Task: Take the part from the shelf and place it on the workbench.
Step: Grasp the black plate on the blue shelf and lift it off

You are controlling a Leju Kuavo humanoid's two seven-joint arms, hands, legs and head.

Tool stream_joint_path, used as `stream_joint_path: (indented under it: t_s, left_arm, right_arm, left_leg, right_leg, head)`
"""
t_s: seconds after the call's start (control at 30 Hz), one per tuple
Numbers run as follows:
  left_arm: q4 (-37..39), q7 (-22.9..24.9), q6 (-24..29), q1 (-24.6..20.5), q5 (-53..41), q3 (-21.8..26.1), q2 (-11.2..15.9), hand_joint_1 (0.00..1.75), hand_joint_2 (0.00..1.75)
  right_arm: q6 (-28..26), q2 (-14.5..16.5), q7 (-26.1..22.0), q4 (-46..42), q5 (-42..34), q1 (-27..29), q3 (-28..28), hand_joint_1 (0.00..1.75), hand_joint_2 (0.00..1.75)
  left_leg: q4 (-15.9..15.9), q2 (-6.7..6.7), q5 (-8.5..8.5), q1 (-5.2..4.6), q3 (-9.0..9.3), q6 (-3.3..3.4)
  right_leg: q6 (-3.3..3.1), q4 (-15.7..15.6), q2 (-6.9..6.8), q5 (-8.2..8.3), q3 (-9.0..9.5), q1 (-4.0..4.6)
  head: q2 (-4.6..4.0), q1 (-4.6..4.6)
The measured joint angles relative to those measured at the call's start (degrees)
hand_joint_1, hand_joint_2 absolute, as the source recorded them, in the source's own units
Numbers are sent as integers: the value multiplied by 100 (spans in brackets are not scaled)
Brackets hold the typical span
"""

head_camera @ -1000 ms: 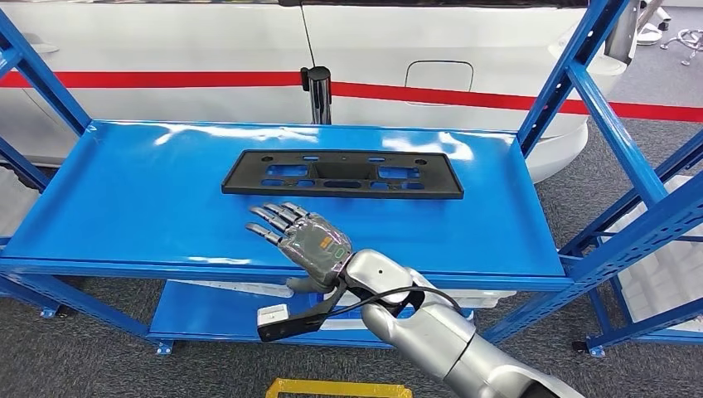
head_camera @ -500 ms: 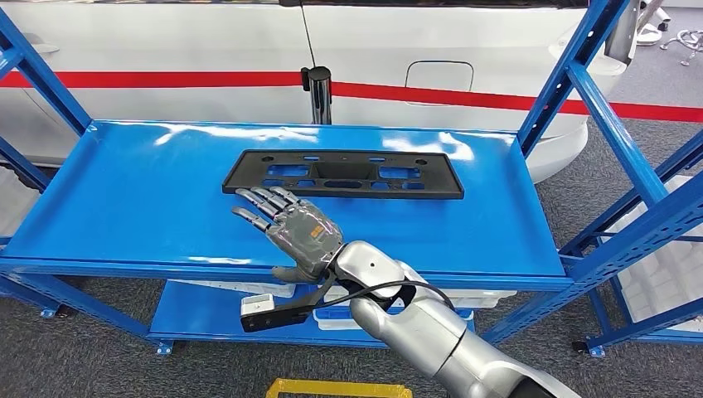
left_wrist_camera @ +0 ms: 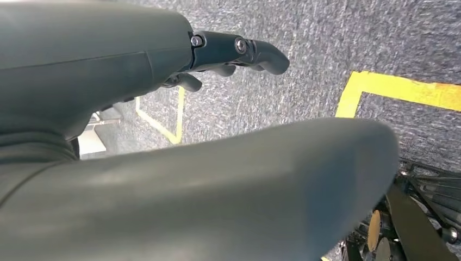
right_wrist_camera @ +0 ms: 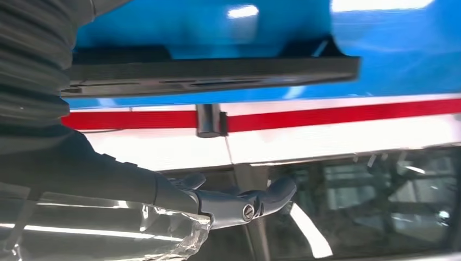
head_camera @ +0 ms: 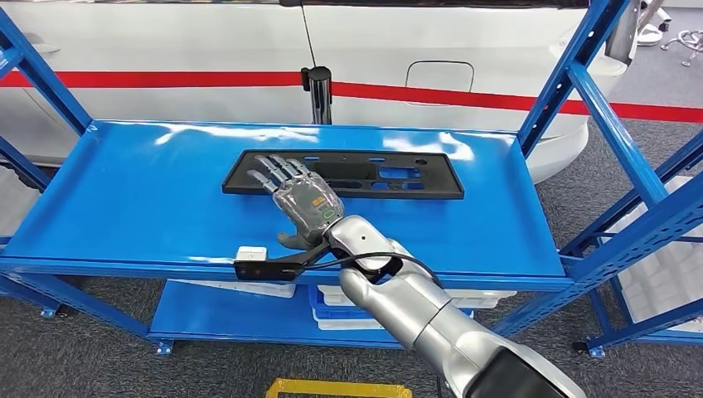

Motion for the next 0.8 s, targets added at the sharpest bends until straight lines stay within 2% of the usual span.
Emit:
stream_joint_path:
  t_s: [0.23,0.47,0.8]
  left_arm:
    - [0,52,26,1,-33,77,-14,0,0]
    - [0,54,21,2,-110,172,-14,0,0]
    - [0,30,-88,4,-361,201,-14,0,0]
  right_arm:
    - [-191,206,268,936,309,-141,-181,0,175]
    - [-392,281,600,1538,607,-267,-416,0,175]
    - [-842,232,811,1942,1031,-316,-1208,0,175]
  left_leg:
    - [0,0,0,0,-1,0]
    - [0,0,-1,1,0,0]
    - [1,2,-1,1,0,0]
  right_leg:
    - [0,0,0,0,0,0]
    - [0,0,0,0,-1,0]
    - [0,0,0,0,-1,0]
  head:
    - [0,1]
    - [0,0]
    - [0,1]
